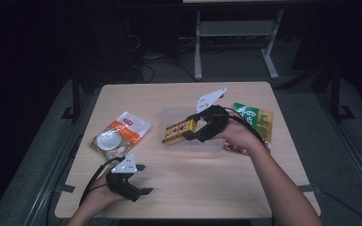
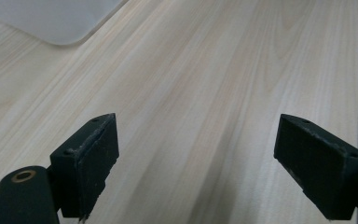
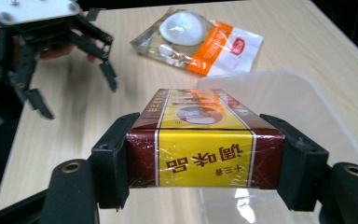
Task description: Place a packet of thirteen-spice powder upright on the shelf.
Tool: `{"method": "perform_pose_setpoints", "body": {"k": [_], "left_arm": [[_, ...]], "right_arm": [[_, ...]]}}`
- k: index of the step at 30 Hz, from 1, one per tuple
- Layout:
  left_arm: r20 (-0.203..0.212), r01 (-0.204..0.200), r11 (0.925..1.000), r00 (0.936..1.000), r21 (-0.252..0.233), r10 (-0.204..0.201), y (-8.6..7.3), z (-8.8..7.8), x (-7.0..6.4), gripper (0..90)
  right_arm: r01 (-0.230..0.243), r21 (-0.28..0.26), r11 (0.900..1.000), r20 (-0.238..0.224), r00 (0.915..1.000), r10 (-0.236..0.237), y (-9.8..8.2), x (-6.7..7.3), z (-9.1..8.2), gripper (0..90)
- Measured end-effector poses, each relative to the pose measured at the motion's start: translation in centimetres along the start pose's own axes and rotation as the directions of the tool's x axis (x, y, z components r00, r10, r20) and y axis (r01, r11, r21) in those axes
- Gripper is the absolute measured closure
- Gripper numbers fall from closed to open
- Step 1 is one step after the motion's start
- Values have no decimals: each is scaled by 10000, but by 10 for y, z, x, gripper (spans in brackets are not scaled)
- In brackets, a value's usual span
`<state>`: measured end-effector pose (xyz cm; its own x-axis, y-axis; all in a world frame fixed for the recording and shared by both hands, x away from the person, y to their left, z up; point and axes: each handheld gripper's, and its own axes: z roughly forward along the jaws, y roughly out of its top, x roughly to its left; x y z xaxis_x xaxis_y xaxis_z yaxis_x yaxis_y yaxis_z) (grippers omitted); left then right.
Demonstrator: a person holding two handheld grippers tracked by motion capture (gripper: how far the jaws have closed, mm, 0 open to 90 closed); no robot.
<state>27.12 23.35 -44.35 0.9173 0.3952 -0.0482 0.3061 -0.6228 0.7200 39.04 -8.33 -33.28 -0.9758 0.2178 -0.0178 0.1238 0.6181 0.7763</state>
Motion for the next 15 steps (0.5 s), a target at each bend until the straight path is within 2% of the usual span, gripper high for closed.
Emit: {"method": "perform_pose_setpoints", "body": {"k": [3,6,7,11,15], "left_arm": [[52,144,9996,9999,-262,-142,2,0,0,131],[135,251,9996,9996,-141,-249,3,1,-1,130],[163,263,9996,9995,-101,-261,3,1,-2,130],[175,193,9997,9997,-164,-190,2,2,-2,131],[234,322,9991,9992,-284,-315,-1,1,-1,139]], "right_arm": [[121,230,9997,71,9999,-123,8,-9,5,318],[168,347,9993,95,9998,-172,12,-14,7,318],[378,427,9984,200,9991,-387,16,-19,9,318],[367,578,9977,236,9990,-381,22,-26,11,317],[382,733,9966,330,9986,-407,27,-32,16,317]]}}
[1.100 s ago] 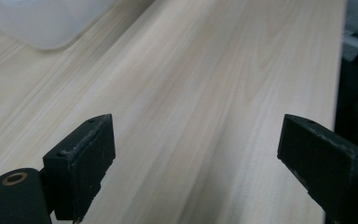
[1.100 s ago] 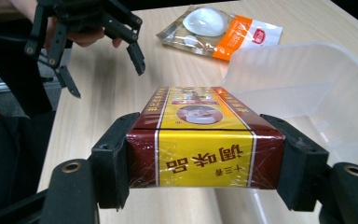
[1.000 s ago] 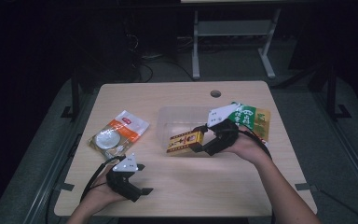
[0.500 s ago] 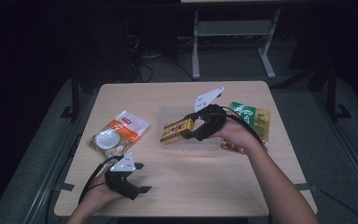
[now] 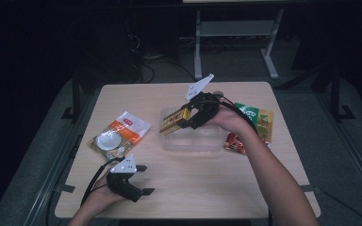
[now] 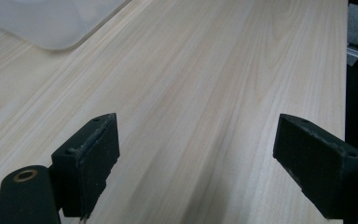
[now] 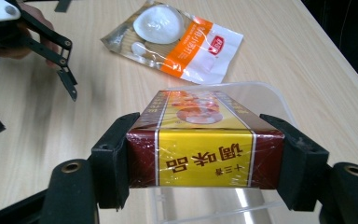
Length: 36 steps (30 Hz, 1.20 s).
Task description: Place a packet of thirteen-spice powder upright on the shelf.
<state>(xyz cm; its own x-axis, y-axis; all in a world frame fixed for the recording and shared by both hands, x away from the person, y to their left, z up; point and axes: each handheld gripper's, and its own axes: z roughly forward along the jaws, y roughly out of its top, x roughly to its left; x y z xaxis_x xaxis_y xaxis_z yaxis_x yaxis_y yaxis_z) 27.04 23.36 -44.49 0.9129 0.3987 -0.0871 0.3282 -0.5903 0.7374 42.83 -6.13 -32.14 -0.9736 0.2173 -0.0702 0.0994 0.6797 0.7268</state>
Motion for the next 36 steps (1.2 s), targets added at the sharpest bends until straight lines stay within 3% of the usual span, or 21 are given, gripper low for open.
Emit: {"method": "perform_pose_setpoints", "body": {"k": [5,7,16,36], "left_arm": [[6,146,9994,9999,-317,-146,0,-3,2,139],[78,174,9994,9998,-294,-172,0,-3,2,139],[39,143,9995,9999,-276,-142,-1,-4,1,139],[321,137,9995,9994,-268,-128,-1,-2,-1,138]], "right_arm": [[196,132,9997,125,9997,-198,5,-6,9,317],[143,389,9991,91,9999,-147,4,-9,14,316],[193,631,9978,36,9998,-195,6,-18,28,315],[93,272,9996,66,9999,-95,14,-23,44,314]]}}
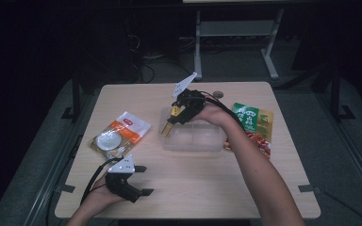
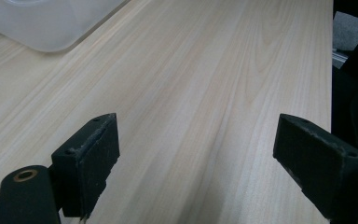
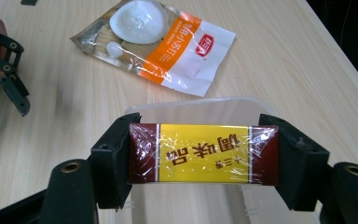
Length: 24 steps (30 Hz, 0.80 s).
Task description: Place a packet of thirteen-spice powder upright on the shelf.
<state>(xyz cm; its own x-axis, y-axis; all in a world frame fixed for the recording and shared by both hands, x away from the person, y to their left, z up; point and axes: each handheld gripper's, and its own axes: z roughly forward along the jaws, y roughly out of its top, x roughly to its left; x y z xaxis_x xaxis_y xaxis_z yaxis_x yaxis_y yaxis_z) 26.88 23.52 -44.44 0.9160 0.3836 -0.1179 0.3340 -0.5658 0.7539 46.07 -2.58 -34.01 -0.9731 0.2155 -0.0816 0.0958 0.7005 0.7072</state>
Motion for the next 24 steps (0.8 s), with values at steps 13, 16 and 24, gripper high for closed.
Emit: {"method": "perform_pose_setpoints", "body": {"k": [13,16,24], "left_arm": [[126,-124,9998,9998,152,122,0,1,0,138],[167,-47,9999,9999,122,45,0,1,-1,138],[155,-102,9998,9998,178,99,0,1,-1,138]], "right_arm": [[-63,-309,9995,-71,10000,60,7,-3,13,313],[-50,-322,9995,-64,10000,48,8,-4,16,313],[-182,-278,9994,-177,9997,177,9,-5,29,313]]}}
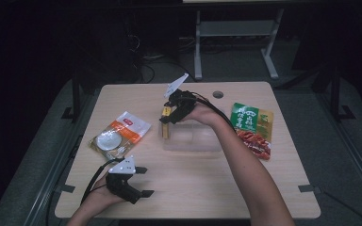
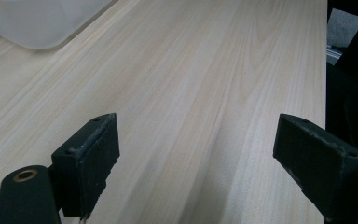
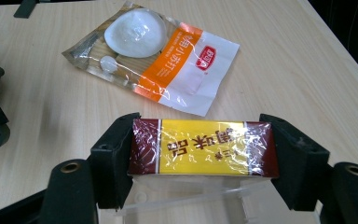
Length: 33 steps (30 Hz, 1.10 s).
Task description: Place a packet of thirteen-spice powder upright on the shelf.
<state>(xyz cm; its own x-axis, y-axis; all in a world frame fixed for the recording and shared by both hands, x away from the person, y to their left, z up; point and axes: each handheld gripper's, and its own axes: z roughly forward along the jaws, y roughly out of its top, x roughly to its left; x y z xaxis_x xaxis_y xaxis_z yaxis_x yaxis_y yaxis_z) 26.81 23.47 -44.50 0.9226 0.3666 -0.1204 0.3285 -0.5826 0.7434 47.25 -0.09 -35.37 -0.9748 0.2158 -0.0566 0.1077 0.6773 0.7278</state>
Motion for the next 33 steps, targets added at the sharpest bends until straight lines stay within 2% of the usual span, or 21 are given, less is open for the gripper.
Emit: {"method": "perform_pose_setpoints", "body": {"k": [4,10,15,22,25,30,31,33], "left_arm": [[117,16,9999,9999,-112,-15,0,1,0,130],[194,-7,10000,9998,-8,8,0,1,2,121],[276,167,9999,9995,23,-168,2,1,2,116],[355,322,9995,9989,-37,-321,2,0,5,115],[554,596,9982,9967,100,-601,4,-1,6,119],[336,666,9971,9971,371,-679,10,-3,0,120],[336,666,9971,9971,371,-679,10,-3,0,119],[255,394,9983,9989,432,-405,10,-4,-1,116]], "right_arm": [[-9,139,9999,-58,10000,10,-1,0,6,313],[145,600,9981,-54,9999,-142,-2,2,17,313],[-75,509,9987,-147,9999,82,-3,0,19,304],[-449,234,9987,-120,9989,451,-4,-4,10,227],[-492,245,9985,10,9988,492,-5,-3,4,198],[-719,-44,9974,165,9973,720,-10,1,-13,187],[-719,-44,9974,165,9973,720,-10,1,-13,187],[-752,-74,9971,291,9967,754,-12,4,-19,188]]}}
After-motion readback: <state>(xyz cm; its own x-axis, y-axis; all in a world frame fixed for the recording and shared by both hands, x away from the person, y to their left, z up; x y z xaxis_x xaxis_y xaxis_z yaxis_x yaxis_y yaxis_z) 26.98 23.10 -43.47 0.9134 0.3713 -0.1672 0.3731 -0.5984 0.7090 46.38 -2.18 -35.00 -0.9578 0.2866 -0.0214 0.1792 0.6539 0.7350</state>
